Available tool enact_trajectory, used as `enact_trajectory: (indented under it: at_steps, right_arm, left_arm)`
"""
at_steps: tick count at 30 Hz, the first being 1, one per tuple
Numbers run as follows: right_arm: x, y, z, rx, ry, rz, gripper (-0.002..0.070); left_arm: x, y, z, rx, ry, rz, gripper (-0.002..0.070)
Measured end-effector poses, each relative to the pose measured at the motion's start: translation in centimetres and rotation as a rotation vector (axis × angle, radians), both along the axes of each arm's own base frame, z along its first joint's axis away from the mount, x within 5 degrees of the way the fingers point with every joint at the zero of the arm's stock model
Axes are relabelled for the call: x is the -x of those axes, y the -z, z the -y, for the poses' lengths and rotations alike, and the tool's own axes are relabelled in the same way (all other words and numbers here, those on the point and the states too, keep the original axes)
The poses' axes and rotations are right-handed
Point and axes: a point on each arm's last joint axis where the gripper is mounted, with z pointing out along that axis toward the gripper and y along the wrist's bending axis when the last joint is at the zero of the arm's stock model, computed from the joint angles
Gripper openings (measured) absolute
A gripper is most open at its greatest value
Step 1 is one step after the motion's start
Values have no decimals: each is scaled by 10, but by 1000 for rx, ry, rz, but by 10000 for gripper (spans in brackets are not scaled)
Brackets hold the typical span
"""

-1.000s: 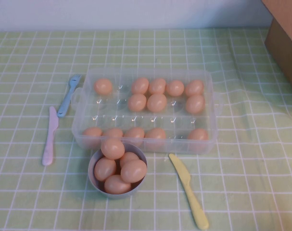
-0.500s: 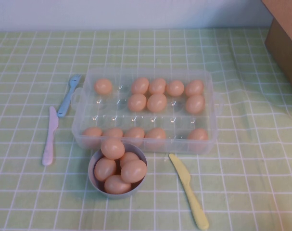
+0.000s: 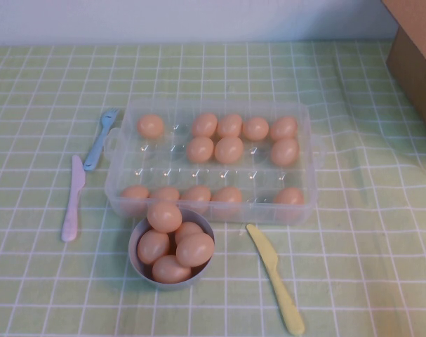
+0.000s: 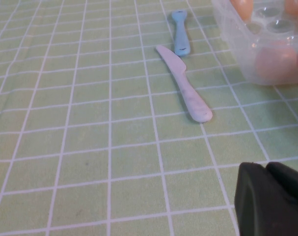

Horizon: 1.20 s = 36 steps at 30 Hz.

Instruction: Take an egg out of the egg box

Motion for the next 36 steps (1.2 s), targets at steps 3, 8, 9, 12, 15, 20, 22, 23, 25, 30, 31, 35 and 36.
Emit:
enact_trajectory:
  at_steps: [3,8,9,12,15,20,22,23,25,30,31,35,36]
  right_arm:
    - [0,-1,0,-55,-1,0,-18]
    - [3,-15,-7,-76,-73,-44,-18]
    - [3,-24,-9,-62,-95,-63,-18]
    - [-1,-49,-15,4,-163,-161,-18]
    - [-9,-71,-20,105,-238,-305,-18]
    - [-37,-100,-24,263,-331,-506,-18]
    - [-51,-107,-26,312,-380,-577,-18]
    - [-58,-109,-27,330,-400,-605,-18]
    - [-73,-110,-29,367,-451,-671,-18]
    - [-111,-98,-34,420,-537,-804,-18]
    - [-118,-95,-38,437,-558,-826,-18]
    - [-137,-91,-59,499,-652,-849,-18]
    - [-144,-91,-68,516,-683,-847,-18]
  left_arm:
    - [0,0,0,0,0,0,-3]
    - [0,0,0,0,0,0,-3]
    - [0,0,0,0,0,0,-3]
    - [0,0,0,0,0,0,-3]
    - [0,0,0,0,0,0,-3]
    - [0,0,0,0,0,0,-3]
    - [0,0,0,0,0,0,-3]
    - [0,0,0,0,0,0,-3]
    - [0,0,0,0,0,0,-3]
    - [0,0,0,0,0,0,-3]
    - [0,0,0,0,0,0,-3]
    - [0,0,0,0,0,0,-3]
    - [0,0,0,0,0,0,-3]
